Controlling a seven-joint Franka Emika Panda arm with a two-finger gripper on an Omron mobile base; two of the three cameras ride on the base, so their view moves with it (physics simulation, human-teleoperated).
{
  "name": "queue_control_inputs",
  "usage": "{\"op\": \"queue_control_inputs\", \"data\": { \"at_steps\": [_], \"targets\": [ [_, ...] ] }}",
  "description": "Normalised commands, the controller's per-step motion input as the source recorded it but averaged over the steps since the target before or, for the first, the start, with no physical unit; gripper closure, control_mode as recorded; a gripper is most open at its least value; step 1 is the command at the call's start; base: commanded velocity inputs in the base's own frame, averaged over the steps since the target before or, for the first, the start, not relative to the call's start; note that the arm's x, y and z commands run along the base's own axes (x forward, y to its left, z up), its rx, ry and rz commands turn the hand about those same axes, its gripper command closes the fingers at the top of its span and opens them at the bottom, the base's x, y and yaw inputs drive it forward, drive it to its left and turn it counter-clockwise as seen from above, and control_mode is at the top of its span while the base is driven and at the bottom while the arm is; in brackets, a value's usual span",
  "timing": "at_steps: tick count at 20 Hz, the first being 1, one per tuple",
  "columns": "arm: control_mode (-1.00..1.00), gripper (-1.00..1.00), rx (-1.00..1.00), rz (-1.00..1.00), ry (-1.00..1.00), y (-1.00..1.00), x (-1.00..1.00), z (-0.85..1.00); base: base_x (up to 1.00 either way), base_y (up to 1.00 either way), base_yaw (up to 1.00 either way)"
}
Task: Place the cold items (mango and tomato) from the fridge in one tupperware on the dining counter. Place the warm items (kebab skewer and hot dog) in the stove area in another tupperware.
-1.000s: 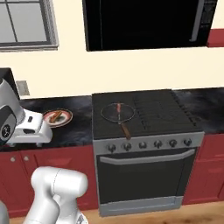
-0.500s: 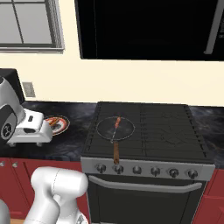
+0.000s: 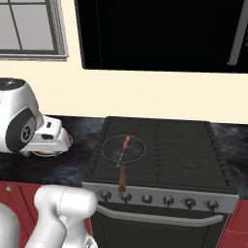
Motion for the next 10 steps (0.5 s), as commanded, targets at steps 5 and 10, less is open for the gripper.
{"op": "queue_control_inputs", "data": {
  "at_steps": [5, 10],
  "targets": [
    [-1.0, -1.0, -0.04, 0.0, 0.17, -0.53, 0.8, 0.0, 0.0, 0.0, 0.0],
    [-1.0, -1.0, -0.01, 0.03, 0.02, -0.78, 0.42, -0.37, 0.0, 0.0, 0.0]
  ]
}}
